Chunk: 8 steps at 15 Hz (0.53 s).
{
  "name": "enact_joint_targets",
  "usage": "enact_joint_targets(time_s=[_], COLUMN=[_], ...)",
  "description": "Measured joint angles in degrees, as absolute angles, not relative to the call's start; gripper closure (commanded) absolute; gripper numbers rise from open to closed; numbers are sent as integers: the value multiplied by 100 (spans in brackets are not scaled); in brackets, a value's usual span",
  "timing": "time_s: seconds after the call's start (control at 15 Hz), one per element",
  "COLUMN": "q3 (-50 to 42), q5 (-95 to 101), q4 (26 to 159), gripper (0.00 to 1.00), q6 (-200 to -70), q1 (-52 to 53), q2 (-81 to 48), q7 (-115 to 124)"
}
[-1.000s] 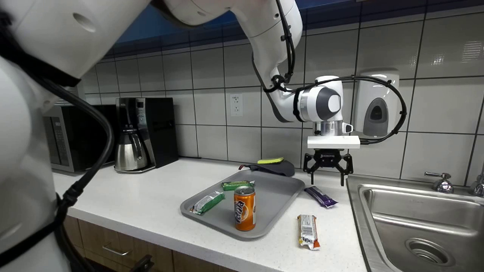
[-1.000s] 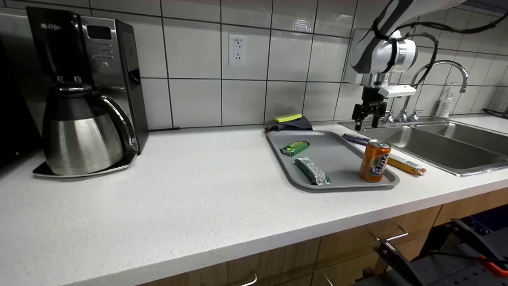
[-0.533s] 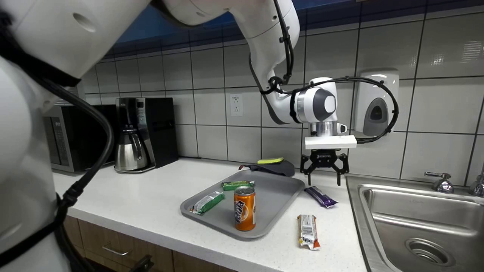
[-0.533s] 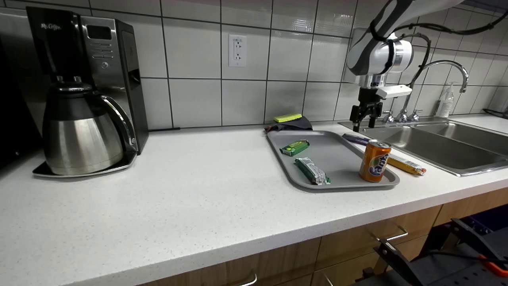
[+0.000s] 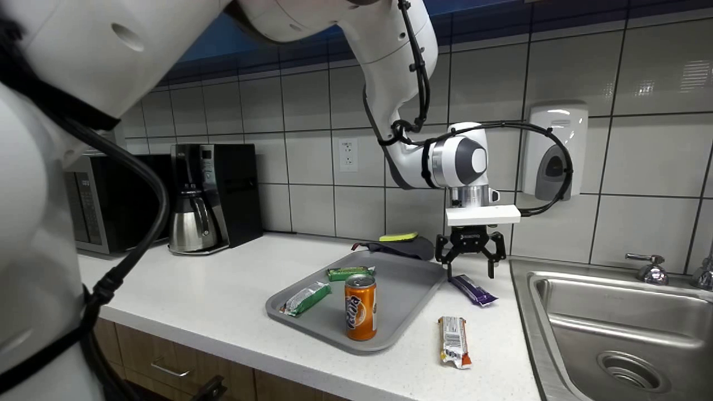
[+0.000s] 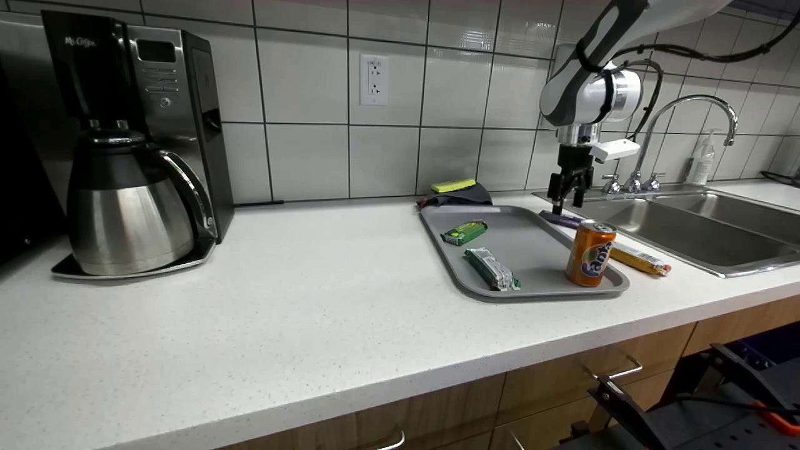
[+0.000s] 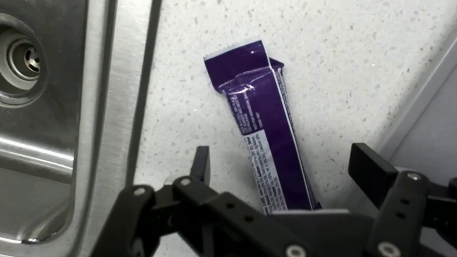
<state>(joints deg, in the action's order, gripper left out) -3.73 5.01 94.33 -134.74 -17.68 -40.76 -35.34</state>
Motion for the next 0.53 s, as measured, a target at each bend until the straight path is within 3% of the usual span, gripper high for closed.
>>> enact_joint_targets(time_s=[0.53], q3=[-380], q5=[646], q4=[9364], gripper=[0], q6=[-13474], q1=[-1793], q2=[-4306], q7=[-3751])
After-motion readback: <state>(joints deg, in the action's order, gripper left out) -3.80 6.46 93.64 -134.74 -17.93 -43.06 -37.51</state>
